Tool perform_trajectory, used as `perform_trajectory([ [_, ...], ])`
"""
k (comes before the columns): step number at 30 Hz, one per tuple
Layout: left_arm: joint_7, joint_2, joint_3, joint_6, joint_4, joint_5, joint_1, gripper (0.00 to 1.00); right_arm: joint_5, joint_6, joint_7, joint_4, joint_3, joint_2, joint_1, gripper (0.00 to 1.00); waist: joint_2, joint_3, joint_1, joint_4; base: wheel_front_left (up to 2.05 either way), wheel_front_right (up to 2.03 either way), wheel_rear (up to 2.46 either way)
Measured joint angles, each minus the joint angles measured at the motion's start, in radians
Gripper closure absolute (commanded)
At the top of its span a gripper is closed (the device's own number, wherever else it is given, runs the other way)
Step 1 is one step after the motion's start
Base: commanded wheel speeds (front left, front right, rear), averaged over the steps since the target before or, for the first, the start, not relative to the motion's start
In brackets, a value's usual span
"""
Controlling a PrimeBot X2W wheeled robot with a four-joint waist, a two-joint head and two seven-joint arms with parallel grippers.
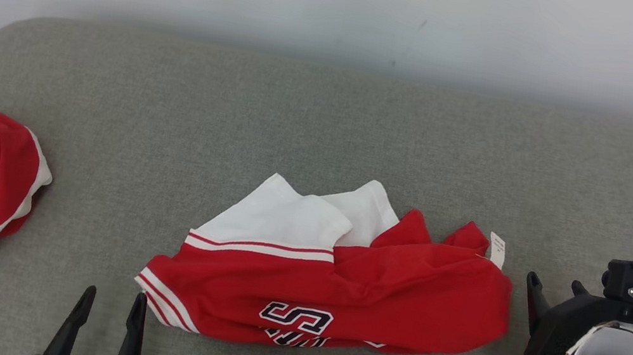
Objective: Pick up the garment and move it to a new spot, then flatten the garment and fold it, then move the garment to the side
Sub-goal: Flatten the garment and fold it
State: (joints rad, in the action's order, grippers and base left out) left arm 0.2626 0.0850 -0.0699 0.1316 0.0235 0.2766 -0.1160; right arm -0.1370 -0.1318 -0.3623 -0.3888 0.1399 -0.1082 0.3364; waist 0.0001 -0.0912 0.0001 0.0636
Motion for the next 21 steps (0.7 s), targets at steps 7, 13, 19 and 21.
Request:
perform_trajectory([
  [7,0.000,-0.004,-0.005,0.000,0.001,0.006,0.035,0.00,0.035,0.000,-0.083,-0.076,-0.032,-0.024,0.056,0.00,0.0000,-0.065,0.0001,0.046,0.00,0.00,0.00],
  [13,0.000,-0.008,-0.005,0.000,0.002,0.007,0.048,0.00,0.026,0.000,-0.138,-0.086,-0.073,-0.046,0.055,0.00,0.0000,-0.105,0.0000,0.086,0.00,0.00,0.00],
  [19,0.000,-0.014,-0.001,0.000,0.004,0.008,0.050,0.00,0.007,0.002,-0.138,-0.039,-0.097,-0.055,0.035,1.00,0.0000,-0.110,0.0000,0.091,0.00,0.00,0.00],
  [21,0.000,-0.014,0.002,0.000,0.007,0.008,0.050,0.00,0.007,0.001,-0.117,-0.009,-0.096,-0.054,0.021,1.00,0.0000,-0.106,0.0000,0.087,0.00,0.00,0.00],
])
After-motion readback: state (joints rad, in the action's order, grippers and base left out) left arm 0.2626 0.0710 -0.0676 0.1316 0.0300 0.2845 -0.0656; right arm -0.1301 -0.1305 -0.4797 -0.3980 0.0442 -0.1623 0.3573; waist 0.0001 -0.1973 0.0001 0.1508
